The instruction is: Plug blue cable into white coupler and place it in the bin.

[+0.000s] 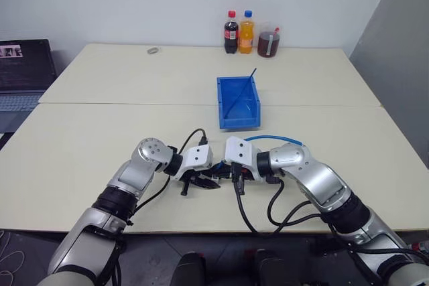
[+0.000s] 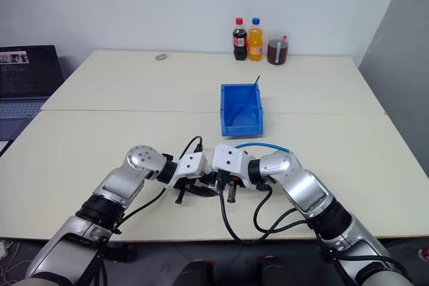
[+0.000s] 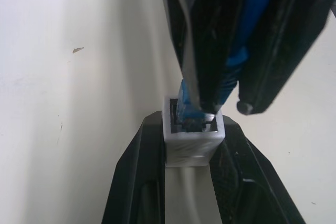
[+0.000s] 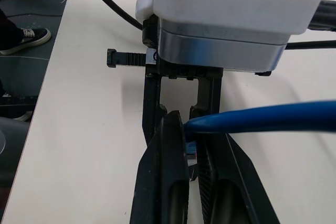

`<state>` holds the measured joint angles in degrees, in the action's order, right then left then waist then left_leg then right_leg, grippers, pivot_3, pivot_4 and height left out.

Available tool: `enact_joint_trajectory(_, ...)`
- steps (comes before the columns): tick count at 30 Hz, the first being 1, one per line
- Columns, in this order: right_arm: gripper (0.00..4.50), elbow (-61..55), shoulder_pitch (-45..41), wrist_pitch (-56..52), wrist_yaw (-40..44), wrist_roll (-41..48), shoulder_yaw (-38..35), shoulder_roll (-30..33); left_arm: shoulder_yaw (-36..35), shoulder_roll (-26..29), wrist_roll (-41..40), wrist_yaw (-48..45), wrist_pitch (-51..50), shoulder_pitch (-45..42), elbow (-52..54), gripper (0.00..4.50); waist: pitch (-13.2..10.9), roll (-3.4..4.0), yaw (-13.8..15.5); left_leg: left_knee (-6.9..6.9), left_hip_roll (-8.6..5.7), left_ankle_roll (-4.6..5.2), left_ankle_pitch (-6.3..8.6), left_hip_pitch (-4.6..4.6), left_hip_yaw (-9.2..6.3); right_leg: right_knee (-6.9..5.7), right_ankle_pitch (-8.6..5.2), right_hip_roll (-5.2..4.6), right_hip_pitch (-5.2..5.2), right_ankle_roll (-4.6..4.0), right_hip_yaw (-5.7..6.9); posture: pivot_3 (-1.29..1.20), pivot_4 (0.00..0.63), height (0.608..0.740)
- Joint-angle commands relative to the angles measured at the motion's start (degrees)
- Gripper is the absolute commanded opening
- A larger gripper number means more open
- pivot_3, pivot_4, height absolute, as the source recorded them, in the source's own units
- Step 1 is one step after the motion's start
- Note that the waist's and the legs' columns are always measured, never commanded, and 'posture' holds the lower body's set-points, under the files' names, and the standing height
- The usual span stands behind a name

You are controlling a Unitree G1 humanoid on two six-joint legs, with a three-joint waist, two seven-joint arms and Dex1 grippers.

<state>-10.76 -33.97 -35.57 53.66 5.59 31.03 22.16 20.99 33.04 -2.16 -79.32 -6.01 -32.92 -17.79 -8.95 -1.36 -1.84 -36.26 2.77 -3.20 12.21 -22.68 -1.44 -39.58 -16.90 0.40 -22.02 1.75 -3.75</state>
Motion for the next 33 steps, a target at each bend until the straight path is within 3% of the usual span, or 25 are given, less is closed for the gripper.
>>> enact_joint_trajectory(1,0.0,6.68,3.17,-2.25,2.39,-1.07,7.11,-1.34,0.47,-0.86,0.04,0.71,-0.45,0.41,2.25,0.8,0.18,0.02,-0.04,0.15,0.0,0.0,0.0,0.04,0.0,0.09,0.0,0.0,0.0,-0.01,-0.01,0.0,0.15,0.74)
enact_joint_trajectory(10,0.0,9.94,5.31,-0.66,1.7,-2.69,7.4,-2.09,0.34,-0.88,0.07,0.82,-0.99,1.27,3.22,0.8,1.09,0.06,-0.19,0.3,0.03,0.01,0.0,0.18,-0.01,0.1,0.06,0.06,0.05,0.11,-0.01,0.0,0.15,0.74)
enact_joint_trajectory(17,0.0,10.08,8.2,-0.15,3.75,-4.36,9.0,1.59,-0.09,-0.65,0.21,0.88,-0.87,1.21,3.07,0.8,1.46,0.31,-0.18,0.38,0.03,0.01,0.01,0.23,-0.01,0.26,-0.02,0.06,0.13,-0.03,0.0,0.0,0.15,0.74)
enact_joint_trajectory(21,0.0,9.98,8.27,0.49,4.35,-4.25,8.52,2.67,-0.19,-0.4,0.26,0.94,-0.62,1.28,2.88,0.8,1.5,0.37,-0.2,0.58,0.04,0.03,0.04,0.78,0.0,0.57,-0.15,0.05,0.62,-0.24,-0.04,0.0,0.15,0.74)
enact_joint_trajectory(30,0.0,5.04,8.23,1.82,-0.16,-0.86,0.68,-0.95,-1.81,-0.47,-0.25,2.51,1.88,2.38,1.69,0.8,1.36,0.31,-0.19,0.76,0.03,0.03,0.05,0.78,0.0,0.62,-0.18,0.03,0.61,-0.26,-0.07,0.0,0.15,0.74)
enact_joint_trajectory(32,0.0,3.59,8.64,1.61,-0.96,-0.45,-0.54,-1.11,-2.14,-0.2,-0.31,2.67,2.8,2.84,1.91,1.51,1.29,0.31,-0.17,0.79,0.03,0.03,0.05,0.74,0.01,0.63,-0.18,0.04,0.58,-0.26,-0.07,0.0,0.15,0.74)
enact_joint_trajectory(33,0.0,1.89,8.93,1.37,-1.89,0.28,-2.03,-1.5,-2.87,0.1,-1.11,2.69,2.7,3.44,2.64,1.59,1.26,0.28,-0.18,0.81,0.03,0.03,0.05,0.73,0.02,0.63,-0.19,0.03,0.57,-0.27,-0.08,0.0,0.15,0.74)
